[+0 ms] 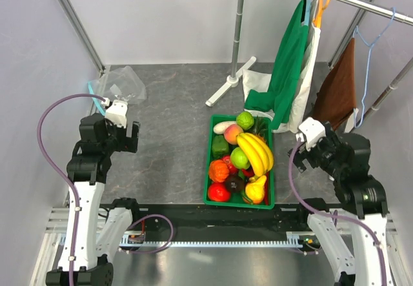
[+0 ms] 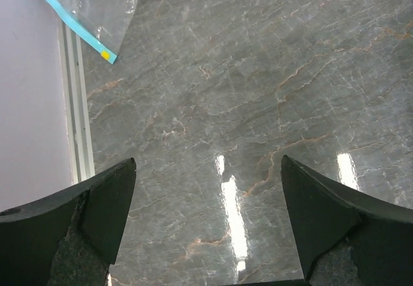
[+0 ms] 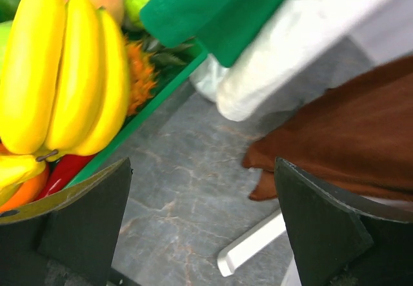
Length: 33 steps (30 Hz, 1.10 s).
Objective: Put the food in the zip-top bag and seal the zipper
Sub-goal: Pick up the zipper food storage bag at the corner of the board.
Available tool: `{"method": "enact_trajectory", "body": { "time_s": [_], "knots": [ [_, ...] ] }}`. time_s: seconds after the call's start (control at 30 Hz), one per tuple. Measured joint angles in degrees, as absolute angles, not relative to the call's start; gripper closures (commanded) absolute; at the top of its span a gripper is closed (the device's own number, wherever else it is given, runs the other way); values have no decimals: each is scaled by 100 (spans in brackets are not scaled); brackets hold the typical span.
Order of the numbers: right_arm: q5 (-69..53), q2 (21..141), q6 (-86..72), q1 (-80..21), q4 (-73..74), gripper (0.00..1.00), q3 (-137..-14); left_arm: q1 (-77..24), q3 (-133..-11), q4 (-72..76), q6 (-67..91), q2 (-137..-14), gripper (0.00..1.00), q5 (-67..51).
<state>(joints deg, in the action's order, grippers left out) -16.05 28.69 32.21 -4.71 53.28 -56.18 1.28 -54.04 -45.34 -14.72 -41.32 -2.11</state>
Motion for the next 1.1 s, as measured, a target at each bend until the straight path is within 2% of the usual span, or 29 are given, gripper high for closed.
{"method": "enact_trajectory", "body": {
  "time_s": [0.3, 0.43, 0.53, 0.7, 0.87, 1.1],
  "knots": [
    [-2309, 4364, 3350, -521, 5437, 2, -5780, 128, -5596, -4506, -1264, -4615, 0, -303],
    [-2128, 4952, 3334, -1345, 5280, 2, -6020, 128, -5697, -4407, -1280, -5070, 0, -242],
    [-1702, 5358, 3282, -2604, 5137, 2, -6202, 128, -5979, -4357, -1417, -5710, 0, -204],
    [-1264, 6080, 3081, -3677, 4995, 2, -6759, 130, -6510, -4106, -1852, -6923, 0, -213],
    [-1052, 6705, 2727, -4101, 4609, 2, -7391, 373, -7467, -3747, -2327, -8512, 0, -222],
    [-1068, 7203, 2246, -4141, 3970, 2, -7874, 1544, -8650, -3232, -3238, -10551, 3, -696]
  ]
}}
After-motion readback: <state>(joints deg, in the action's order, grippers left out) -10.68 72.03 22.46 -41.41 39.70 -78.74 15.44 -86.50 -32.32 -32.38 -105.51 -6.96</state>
